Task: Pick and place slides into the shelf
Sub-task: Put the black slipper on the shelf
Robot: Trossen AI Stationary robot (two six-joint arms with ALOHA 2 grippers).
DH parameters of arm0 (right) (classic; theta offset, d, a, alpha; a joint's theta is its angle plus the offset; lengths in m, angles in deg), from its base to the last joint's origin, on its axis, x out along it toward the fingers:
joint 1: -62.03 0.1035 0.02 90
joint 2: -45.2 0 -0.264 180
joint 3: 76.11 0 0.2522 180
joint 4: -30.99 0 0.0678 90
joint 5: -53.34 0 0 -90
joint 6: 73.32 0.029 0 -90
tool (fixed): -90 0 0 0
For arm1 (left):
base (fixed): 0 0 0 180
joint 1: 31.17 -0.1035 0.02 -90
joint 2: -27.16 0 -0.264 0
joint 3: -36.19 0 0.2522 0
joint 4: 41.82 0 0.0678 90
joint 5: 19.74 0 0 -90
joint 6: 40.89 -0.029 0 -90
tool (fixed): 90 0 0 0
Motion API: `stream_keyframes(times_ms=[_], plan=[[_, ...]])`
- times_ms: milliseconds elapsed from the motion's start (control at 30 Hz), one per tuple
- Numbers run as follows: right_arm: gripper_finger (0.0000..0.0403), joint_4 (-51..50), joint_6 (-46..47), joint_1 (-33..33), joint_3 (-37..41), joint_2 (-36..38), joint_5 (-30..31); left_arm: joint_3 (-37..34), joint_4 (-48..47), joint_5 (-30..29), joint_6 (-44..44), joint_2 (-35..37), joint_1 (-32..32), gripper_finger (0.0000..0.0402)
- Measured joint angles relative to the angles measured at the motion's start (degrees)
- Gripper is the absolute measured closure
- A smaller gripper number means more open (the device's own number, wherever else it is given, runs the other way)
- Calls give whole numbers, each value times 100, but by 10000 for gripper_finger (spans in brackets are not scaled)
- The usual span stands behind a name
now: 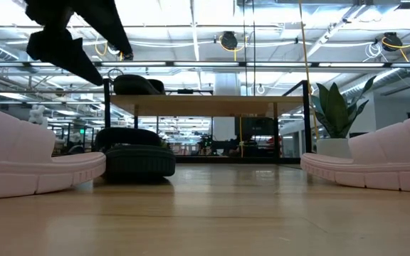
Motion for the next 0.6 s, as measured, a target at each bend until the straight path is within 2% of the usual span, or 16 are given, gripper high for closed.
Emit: stream_keyframes(times_ms=[233,367,600], plan=[[277,-74,30,1,0,501,-17,87,116,-16,44,-602,-159,7],[277,-93,406,2,0,664,-22,156,50,-16,0,-950,-255,7],[277,-110,1062,4,0,737,-24,583,-771,-41,-182,-1373,-331,7]])
